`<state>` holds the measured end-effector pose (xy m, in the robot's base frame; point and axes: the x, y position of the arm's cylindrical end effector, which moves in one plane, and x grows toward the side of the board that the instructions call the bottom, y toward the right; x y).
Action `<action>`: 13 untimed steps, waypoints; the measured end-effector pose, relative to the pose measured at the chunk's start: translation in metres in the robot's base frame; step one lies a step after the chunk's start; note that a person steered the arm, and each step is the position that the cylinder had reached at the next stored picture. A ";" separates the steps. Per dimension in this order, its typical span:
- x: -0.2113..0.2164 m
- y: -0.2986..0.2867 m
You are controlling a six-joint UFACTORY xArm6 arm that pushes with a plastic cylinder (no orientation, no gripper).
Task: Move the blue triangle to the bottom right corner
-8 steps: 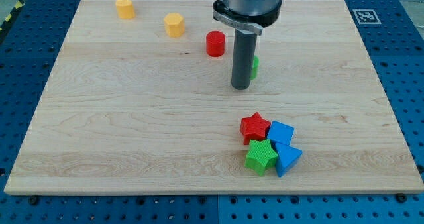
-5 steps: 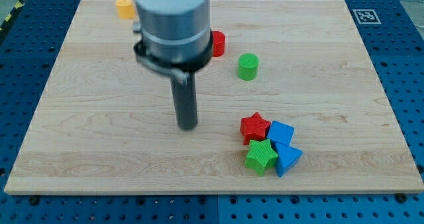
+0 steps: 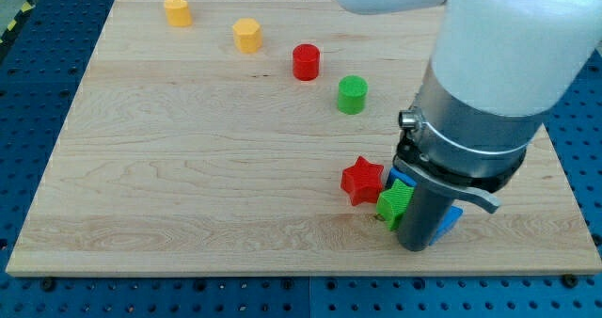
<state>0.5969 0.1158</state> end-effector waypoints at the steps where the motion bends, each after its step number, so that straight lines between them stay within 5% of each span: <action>1: -0.005 0.052; 2: -0.010 0.096; 5: -0.002 -0.004; 7: -0.022 -0.008; 10: -0.066 0.031; 13: -0.042 0.107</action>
<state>0.5547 0.2229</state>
